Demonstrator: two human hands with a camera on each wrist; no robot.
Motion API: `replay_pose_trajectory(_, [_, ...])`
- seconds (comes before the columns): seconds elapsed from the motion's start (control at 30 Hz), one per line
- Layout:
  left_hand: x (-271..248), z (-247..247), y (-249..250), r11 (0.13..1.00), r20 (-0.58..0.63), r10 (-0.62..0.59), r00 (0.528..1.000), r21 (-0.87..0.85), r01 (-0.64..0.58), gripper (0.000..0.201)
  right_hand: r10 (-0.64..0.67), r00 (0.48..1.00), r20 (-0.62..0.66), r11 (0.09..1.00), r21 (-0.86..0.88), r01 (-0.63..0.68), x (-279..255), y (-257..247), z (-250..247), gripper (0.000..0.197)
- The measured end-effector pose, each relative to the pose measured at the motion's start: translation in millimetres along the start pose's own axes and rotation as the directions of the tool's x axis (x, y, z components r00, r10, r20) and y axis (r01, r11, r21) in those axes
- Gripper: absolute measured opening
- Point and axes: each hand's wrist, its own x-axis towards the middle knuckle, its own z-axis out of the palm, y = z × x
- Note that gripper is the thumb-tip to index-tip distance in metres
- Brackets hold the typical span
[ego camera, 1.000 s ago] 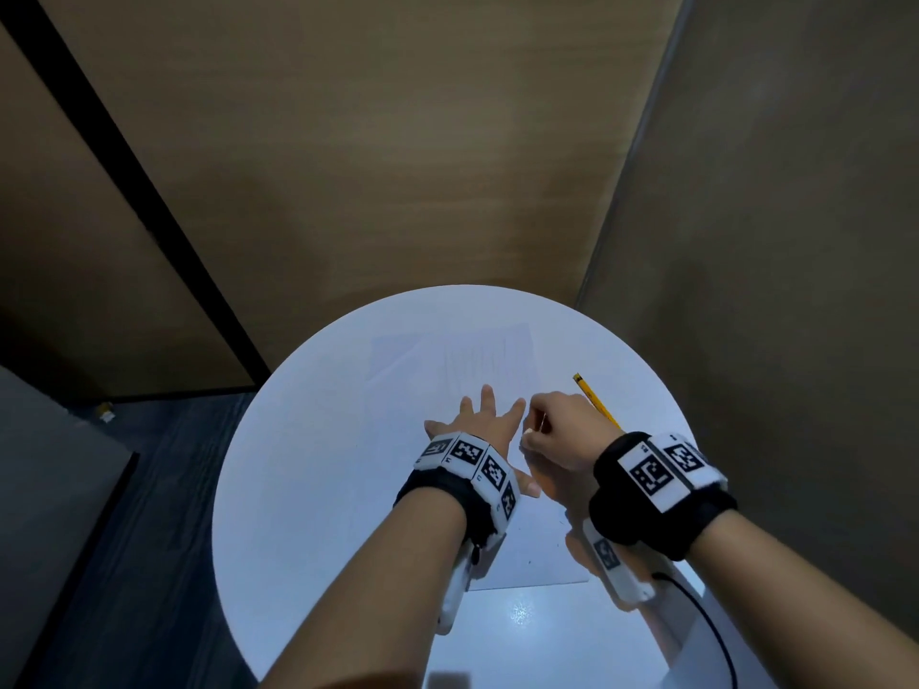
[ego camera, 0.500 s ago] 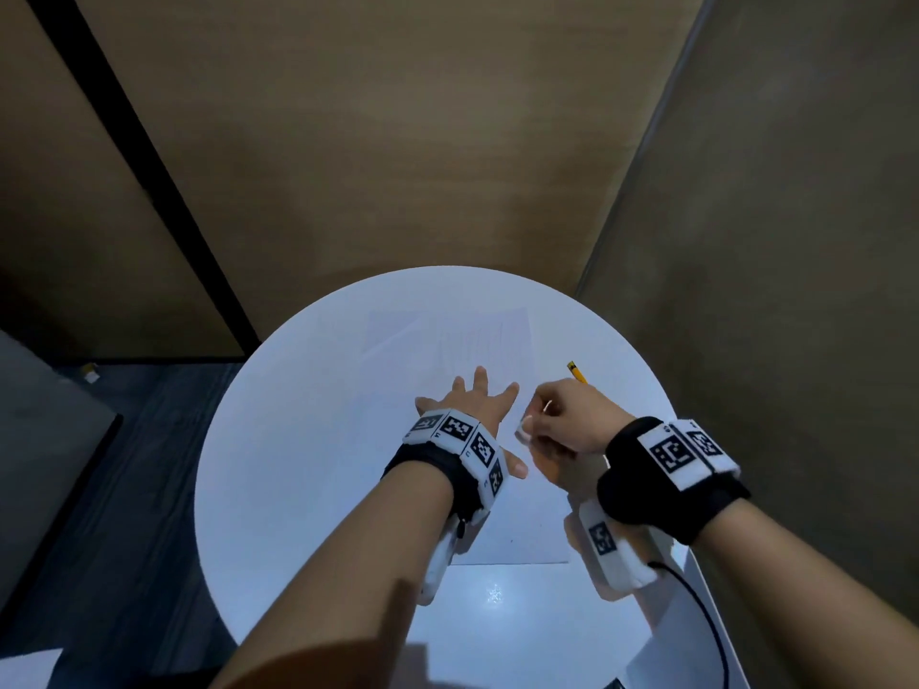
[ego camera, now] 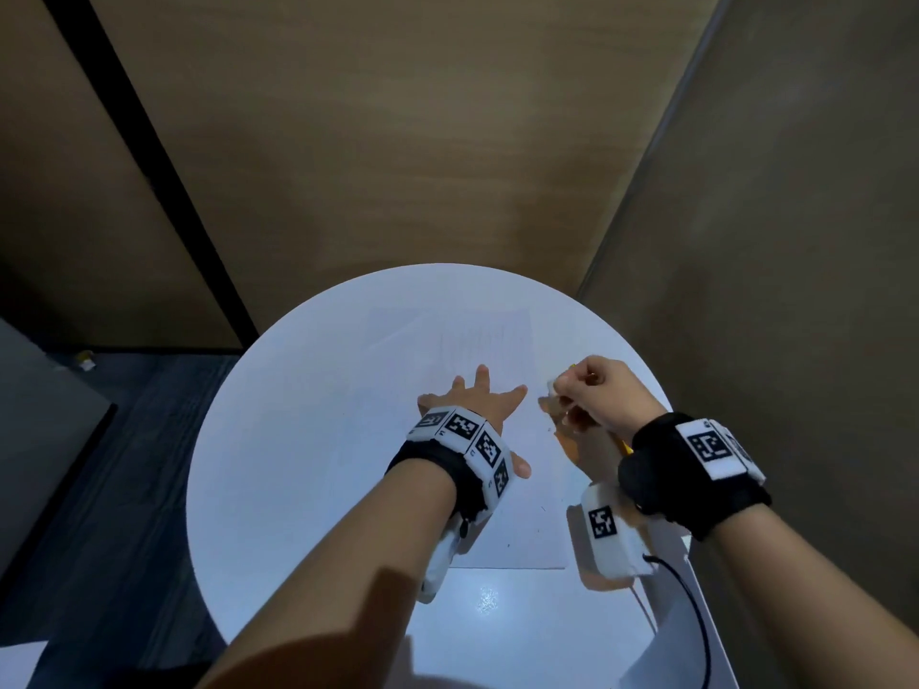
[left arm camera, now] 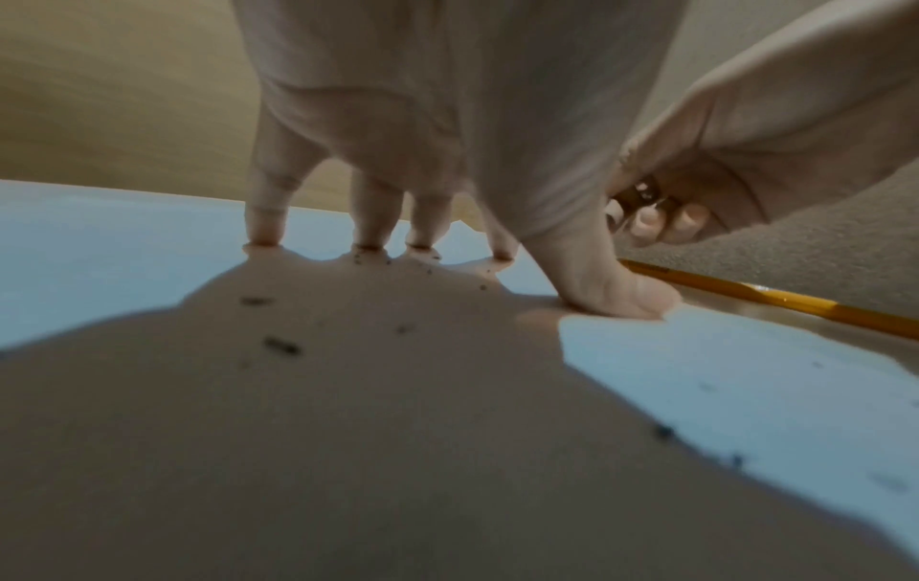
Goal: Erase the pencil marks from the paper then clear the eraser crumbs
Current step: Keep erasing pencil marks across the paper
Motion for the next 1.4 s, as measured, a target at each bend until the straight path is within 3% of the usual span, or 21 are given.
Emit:
replay_pose_trajectory(0.07, [1, -3, 1, 1.0, -0.027, -0.004, 1.0, 0.026, 0.004, 0.09, 0.005, 1.0, 0.021, 1.0, -0.027, -0.004, 4, 0, 6, 0.012])
replay_pose_trajectory(0.17, [5, -7, -3, 0.997, -0.112, 0.016, 0.994, 0.074, -0.008, 0.072, -0.062, 0.997, 0.038, 0.966, -0.248, 0.069, 9, -2, 21, 0.013])
replay_pose_trajectory(0.3, [7, -7, -2, 0.995, -0.101, 0.0, 0.995, 0.101, 0.01, 0.073, -0.092, 0.991, 0.093, 0.863, -0.489, 0.126, 9, -6, 27, 0.013])
replay_pose_trajectory(0.43, [12, -4, 0, 0.996, -0.082, -0.001, 0.997, 0.084, 0.008, 0.083, 0.005, 0.967, 0.256, 0.84, -0.526, 0.135, 5, -5, 16, 0.018])
replay_pose_trajectory(0.6, [12, -3, 1, 0.997, -0.093, -0.011, 0.996, 0.073, 0.018, 0.083, -0.076, 0.992, 0.103, 0.858, -0.501, 0.117, 12, -9, 21, 0.013])
replay_pose_trajectory(0.77, [13, -2, -1, 0.998, -0.086, -0.003, 0.996, 0.059, 0.008, 0.083, 0.033, 0.963, 0.267, 0.819, -0.56, 0.127, 7, -12, 16, 0.016])
replay_pose_trajectory(0.87, [13, -1, -1, 0.998, -0.098, -0.005, 0.995, 0.063, 0.011, 0.083, -0.005, 0.975, 0.22, 0.805, -0.577, 0.135, 10, -18, 18, 0.009])
replay_pose_trajectory(0.97, [12, -1, 1, 0.998, -0.099, -0.01, 0.995, 0.061, 0.016, 0.082, -0.099, 0.984, 0.15, 0.737, -0.653, 0.174, 10, -18, 27, 0.011])
replay_pose_trajectory(1.13, [9, 0, 1, 0.999, -0.139, -0.018, 0.99, 0.026, 0.022, 0.064, -0.053, 0.957, 0.286, 0.581, -0.77, 0.263, 1, -22, 37, 0.02])
replay_pose_trajectory(1.3, [9, -2, 2, 0.999, -0.101, -0.013, 0.995, 0.038, 0.017, 0.082, -0.083, 0.973, 0.215, 0.668, -0.713, 0.214, 10, -26, 27, 0.016])
replay_pose_trajectory(1.4, [6, -3, 3, 0.999, -0.108, -0.024, 0.994, 0.027, 0.027, 0.078, -0.044, 0.97, 0.239, 0.628, -0.748, 0.213, 1, -24, 31, 0.022])
